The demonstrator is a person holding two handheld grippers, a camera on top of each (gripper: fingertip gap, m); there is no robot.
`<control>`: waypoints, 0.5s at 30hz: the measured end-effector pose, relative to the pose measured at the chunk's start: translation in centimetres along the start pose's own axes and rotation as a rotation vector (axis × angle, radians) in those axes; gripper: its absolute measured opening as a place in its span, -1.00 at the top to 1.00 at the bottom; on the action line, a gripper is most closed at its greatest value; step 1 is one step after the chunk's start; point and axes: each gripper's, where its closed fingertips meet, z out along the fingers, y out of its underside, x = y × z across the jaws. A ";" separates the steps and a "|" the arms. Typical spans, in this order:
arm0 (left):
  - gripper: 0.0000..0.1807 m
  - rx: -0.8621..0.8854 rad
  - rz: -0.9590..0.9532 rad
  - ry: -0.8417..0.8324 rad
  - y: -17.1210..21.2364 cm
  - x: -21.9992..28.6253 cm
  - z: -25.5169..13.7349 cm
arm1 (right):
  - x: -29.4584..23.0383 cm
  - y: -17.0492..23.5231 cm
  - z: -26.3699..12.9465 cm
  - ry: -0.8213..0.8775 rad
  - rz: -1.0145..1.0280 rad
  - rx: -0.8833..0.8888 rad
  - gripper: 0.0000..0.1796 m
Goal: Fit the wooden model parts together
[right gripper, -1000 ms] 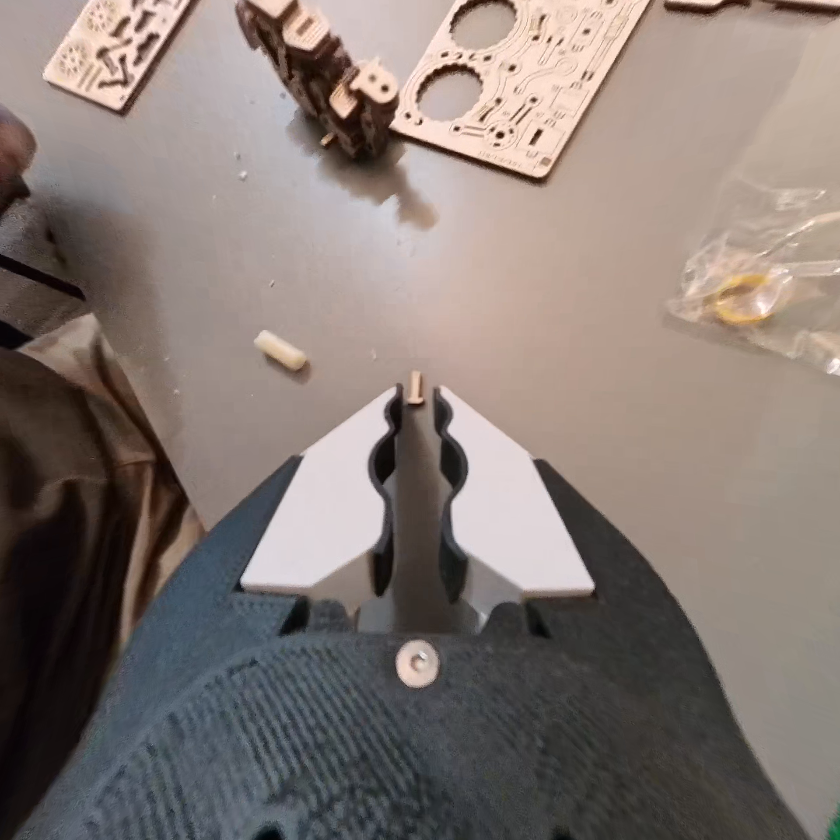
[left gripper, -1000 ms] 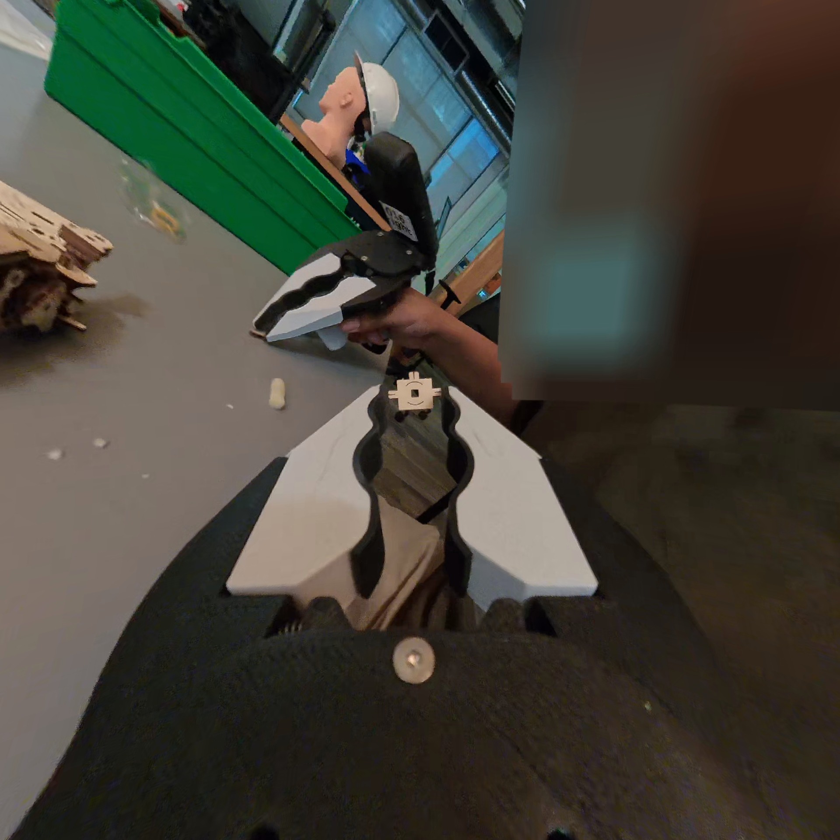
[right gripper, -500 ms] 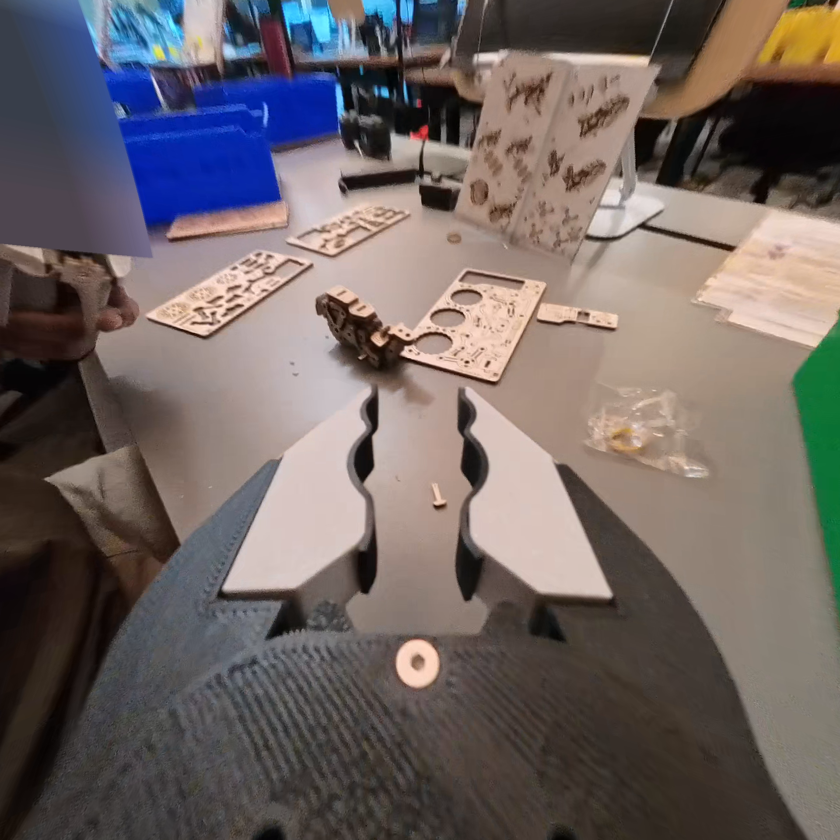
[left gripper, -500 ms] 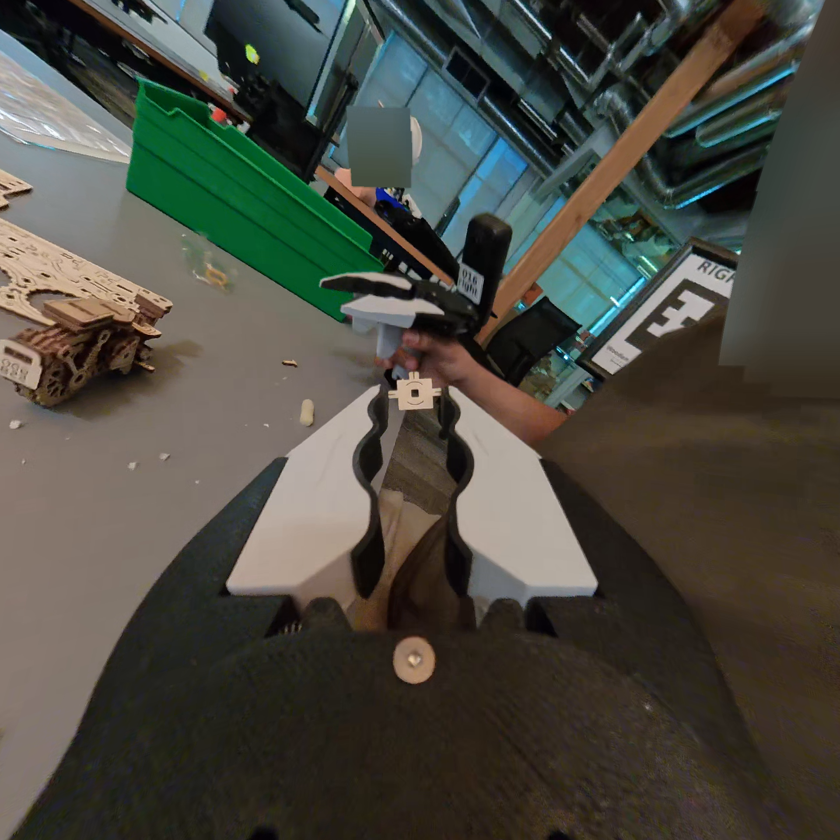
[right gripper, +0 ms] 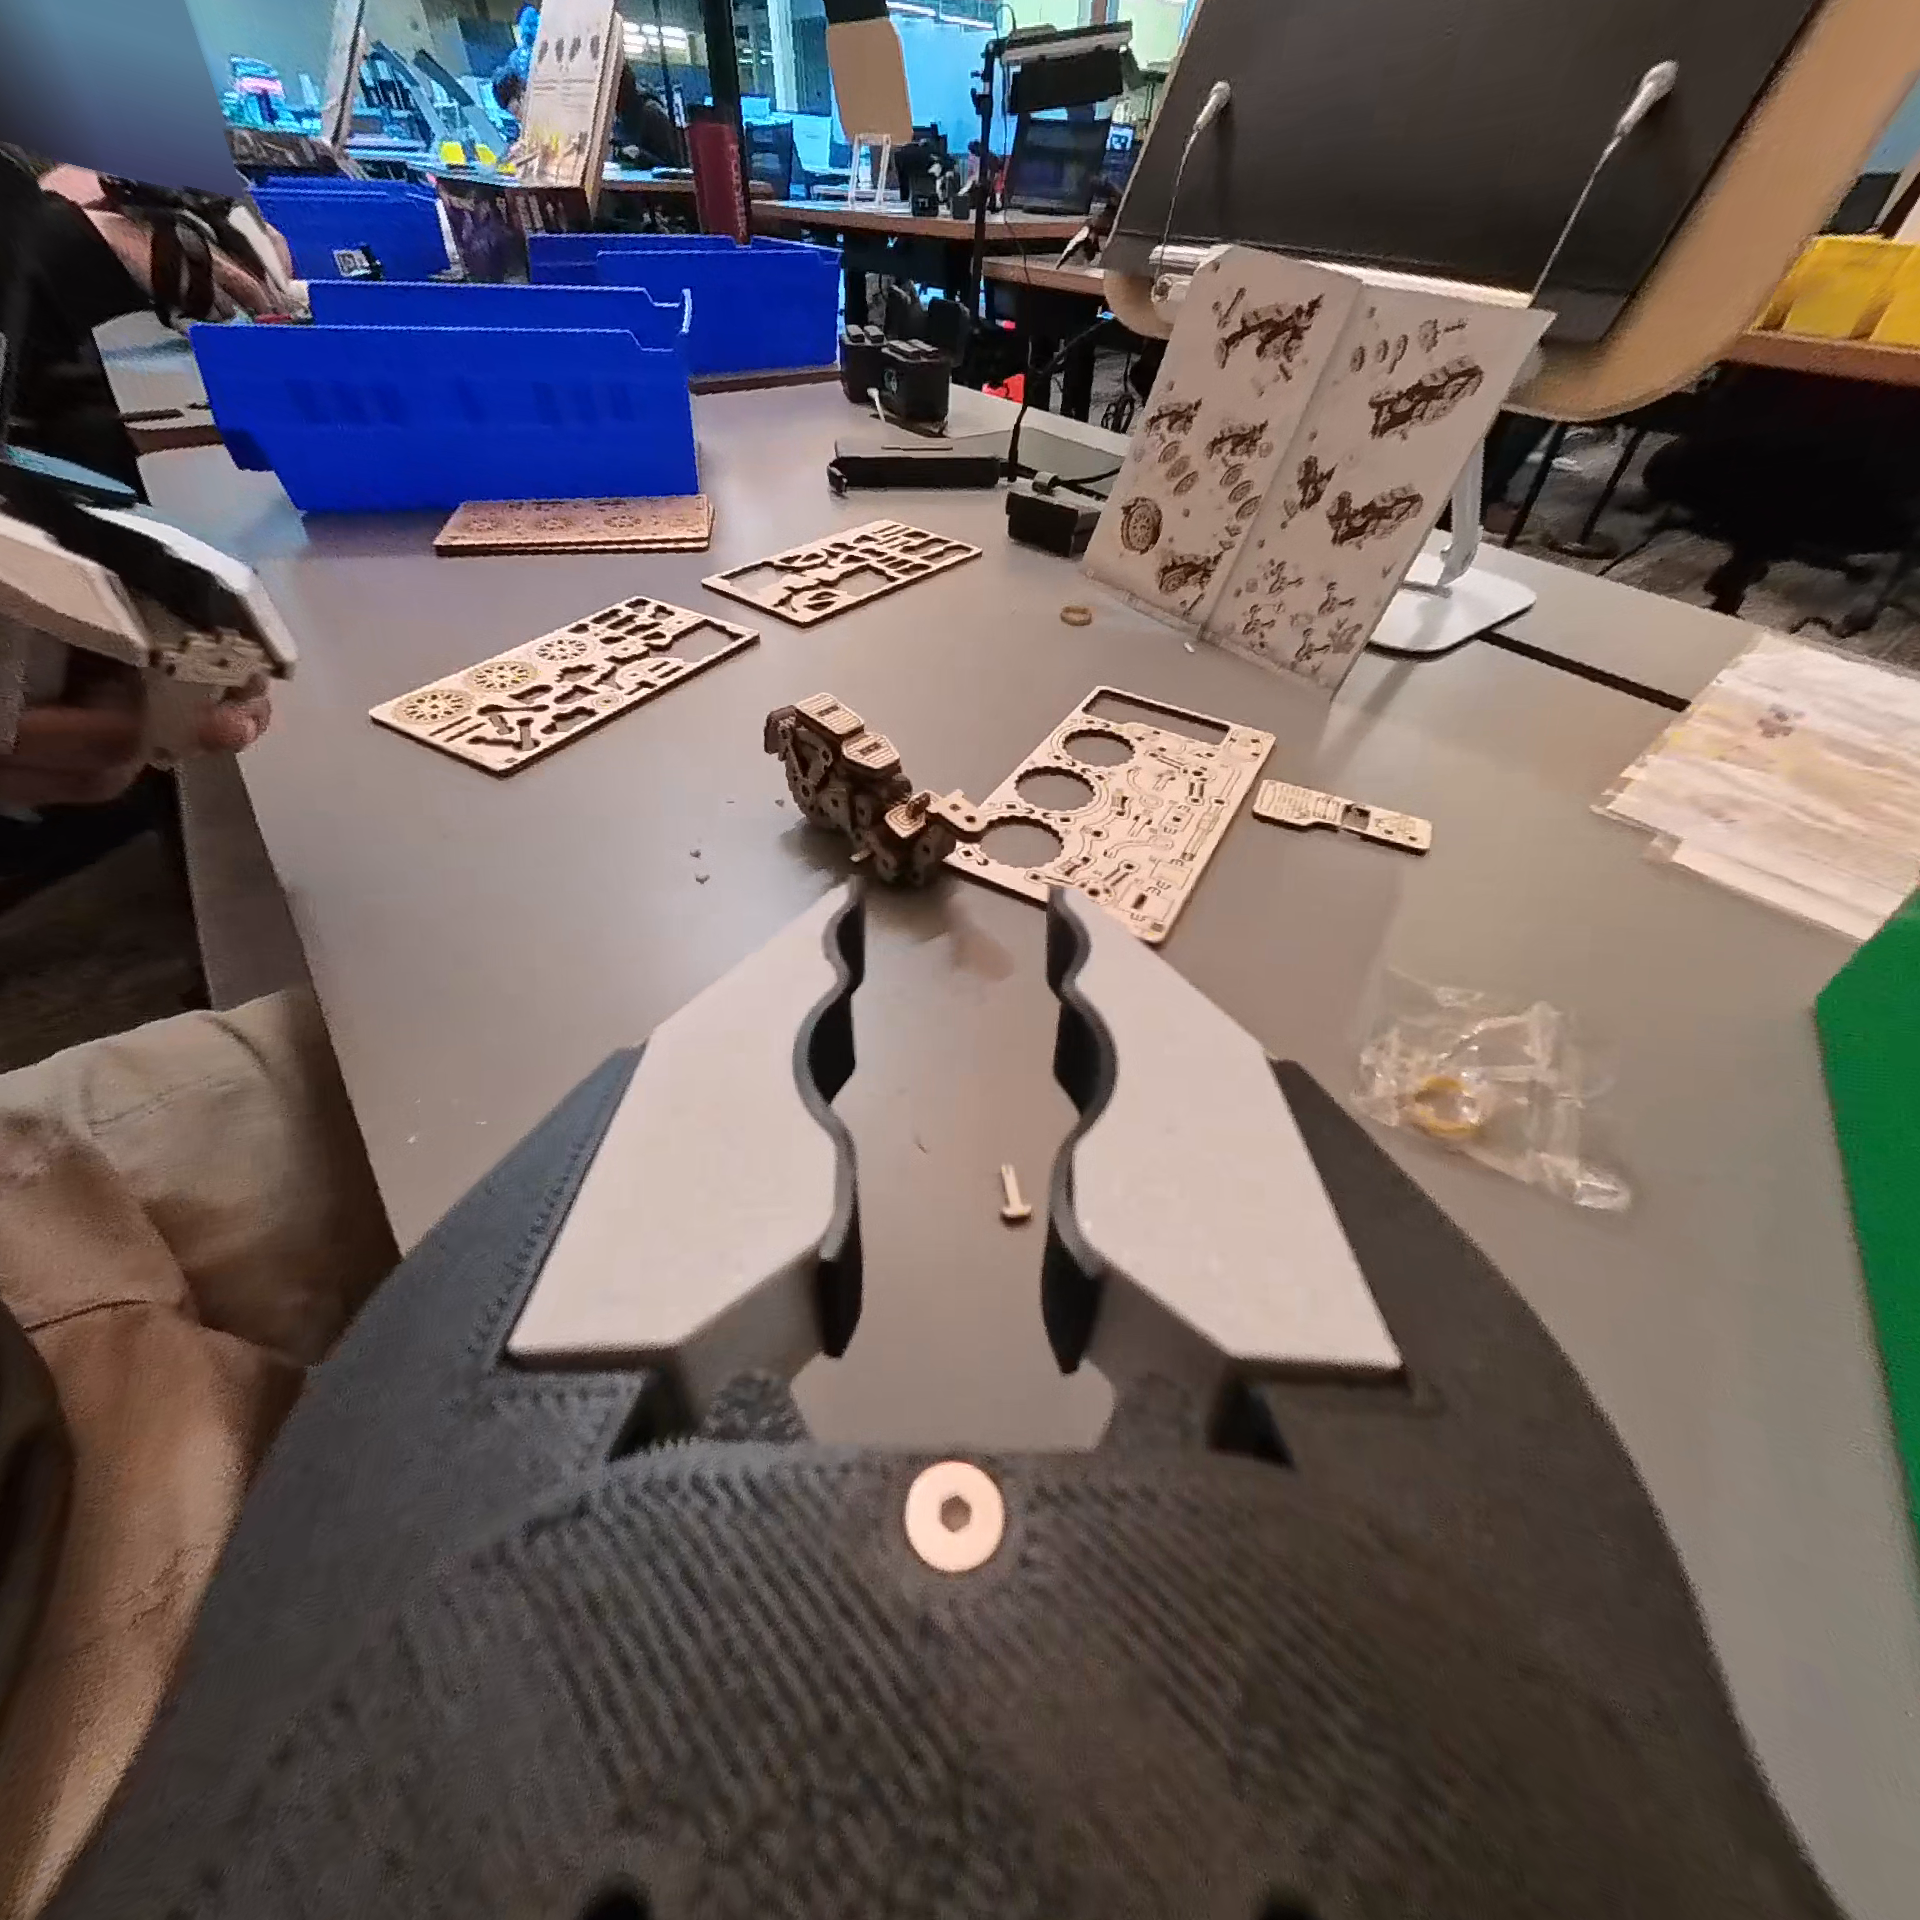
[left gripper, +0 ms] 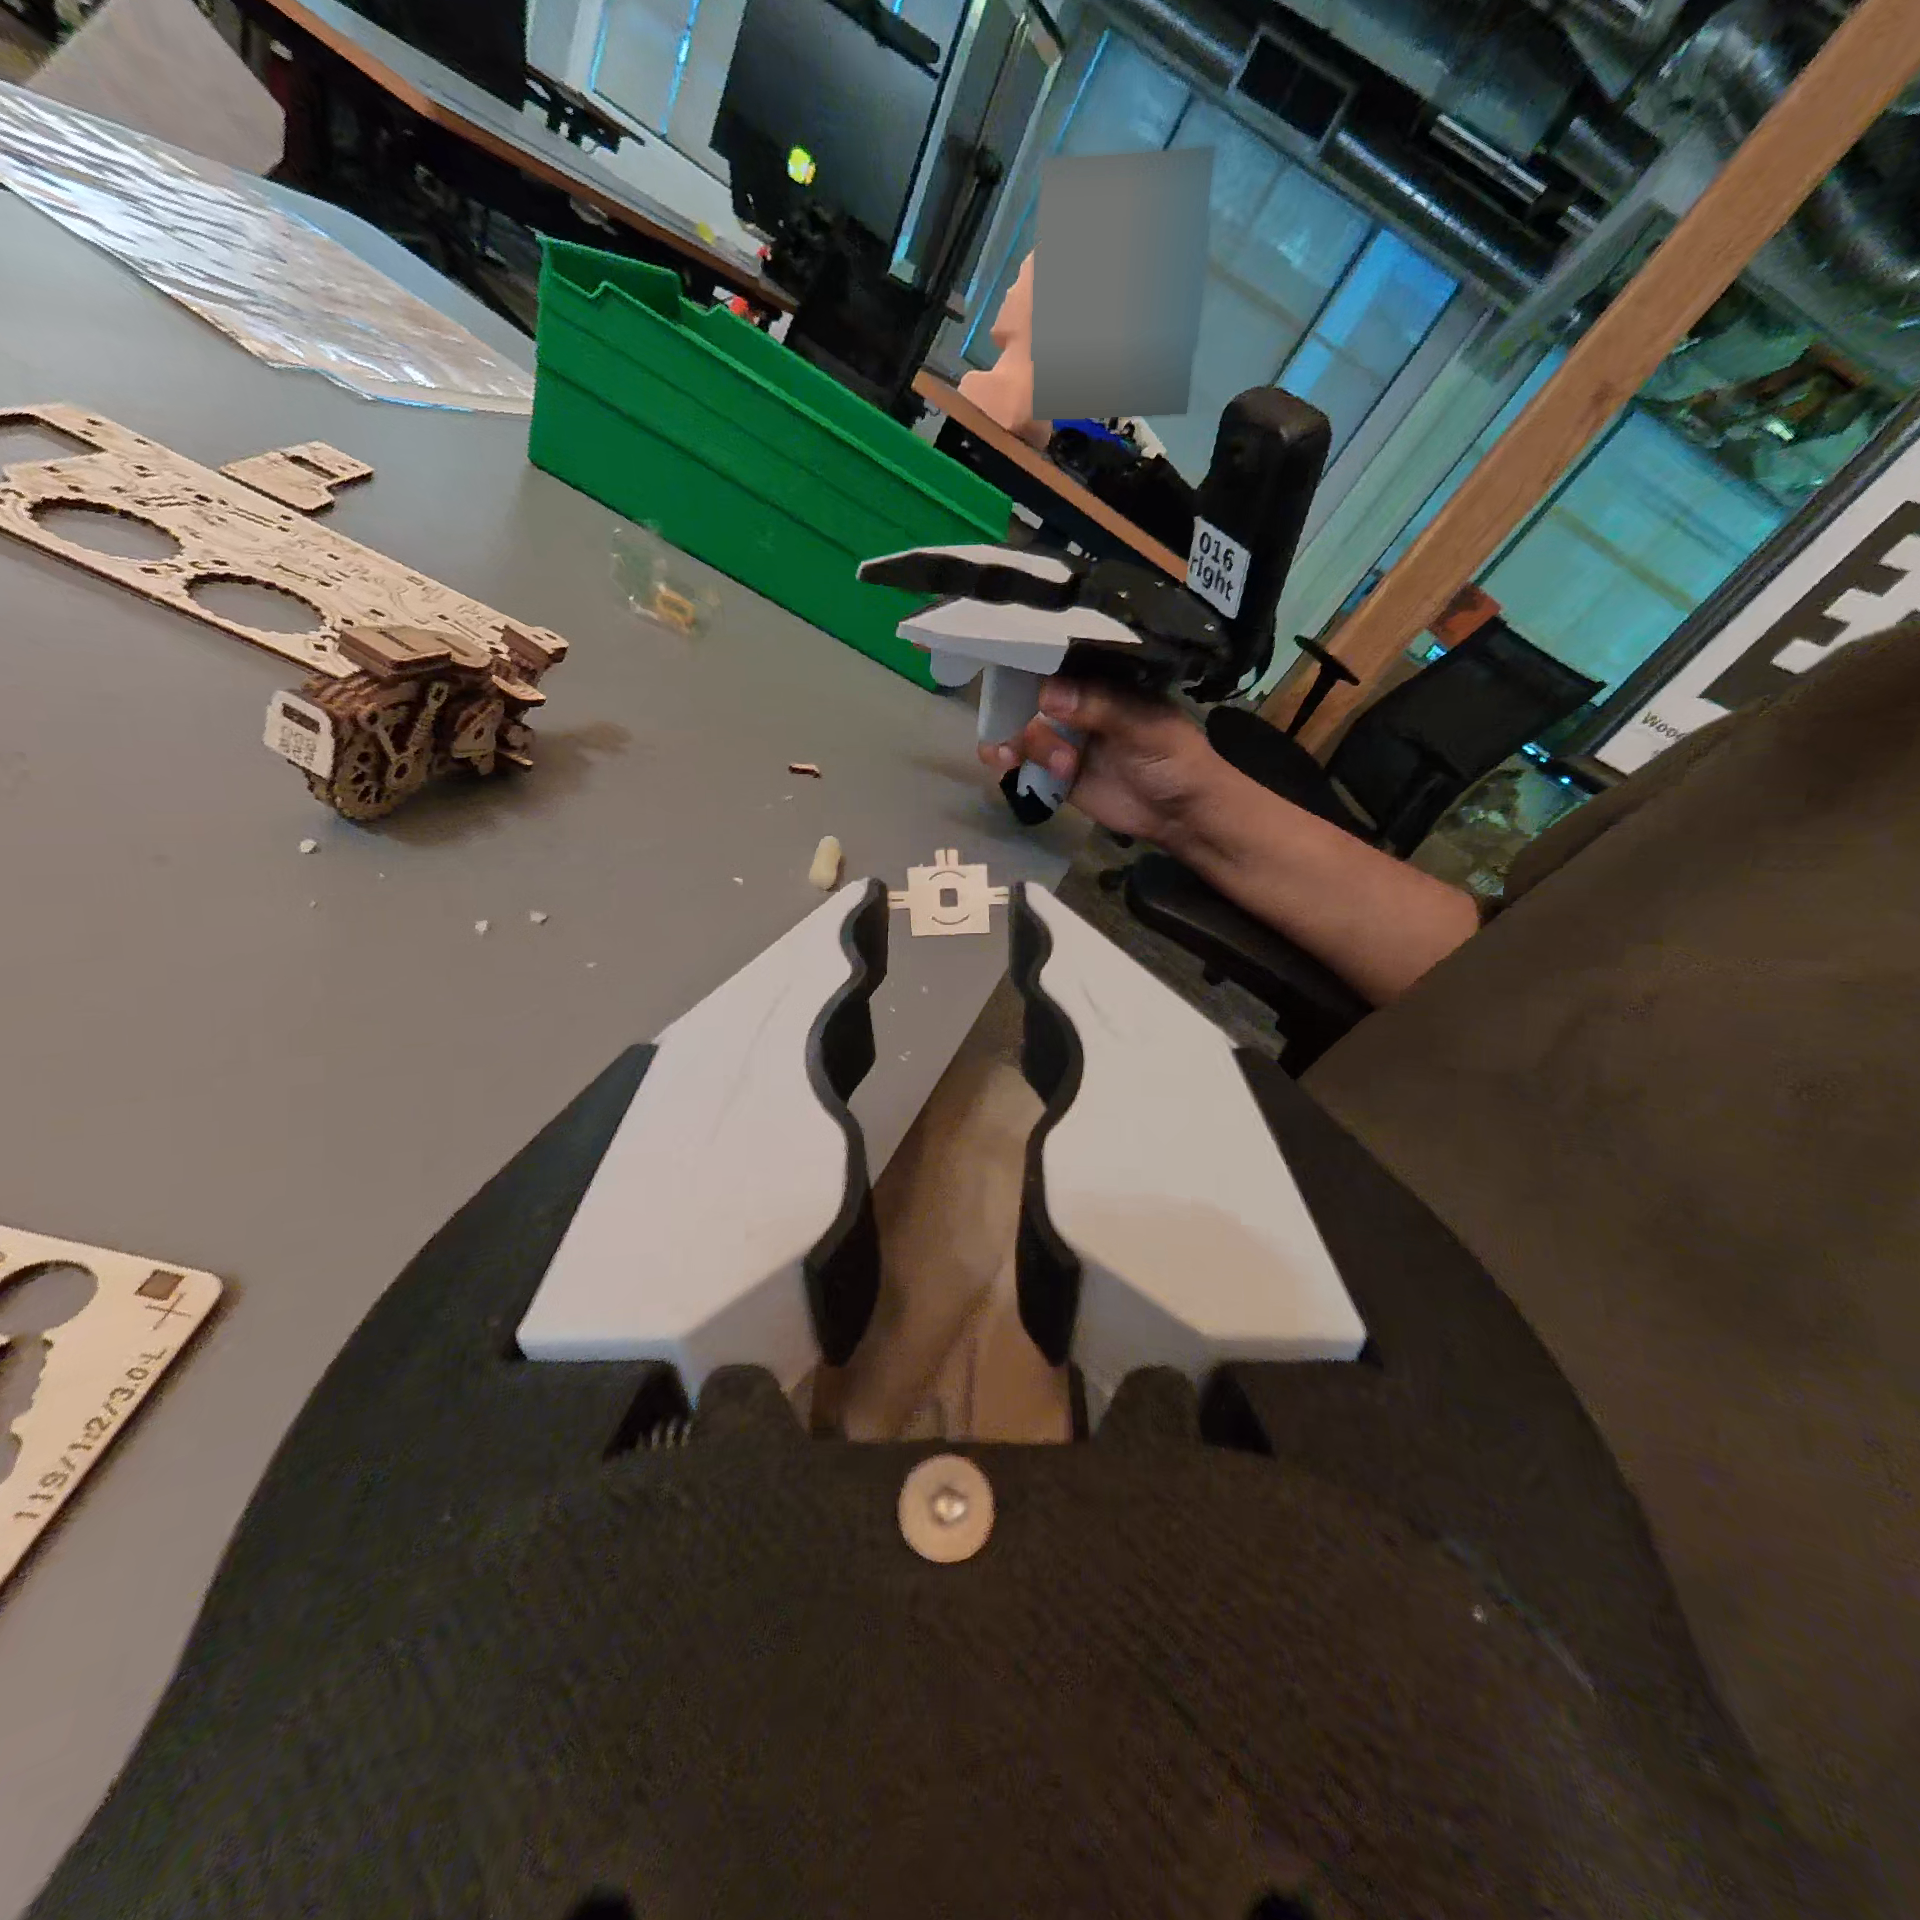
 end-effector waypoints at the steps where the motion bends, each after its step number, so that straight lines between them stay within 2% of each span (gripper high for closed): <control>1: 0.78 -0.003 0.005 -0.007 0.0 -0.2 0.0 | -0.1 0.1 0.2 -0.006 0.008 -0.001 0.58; 3: 0.78 -0.014 0.006 -0.012 0.1 -0.7 -0.2 | -0.1 0.2 0.8 0.002 0.047 -0.002 0.38; 5: 0.78 -0.028 0.008 -0.011 0.1 -1.1 -0.2 | 0.2 0.4 1.3 0.024 0.054 -0.013 0.29; 10: 0.78 -0.031 0.013 -0.011 -0.4 -3.2 0.9 | 2.6 0.2 1.8 0.134 -0.056 0.022 0.40; 15: 0.78 0.047 -0.014 0.064 -3.0 -3.3 2.4 | 3.8 0.5 2.2 0.112 -0.087 -0.013 0.35</control>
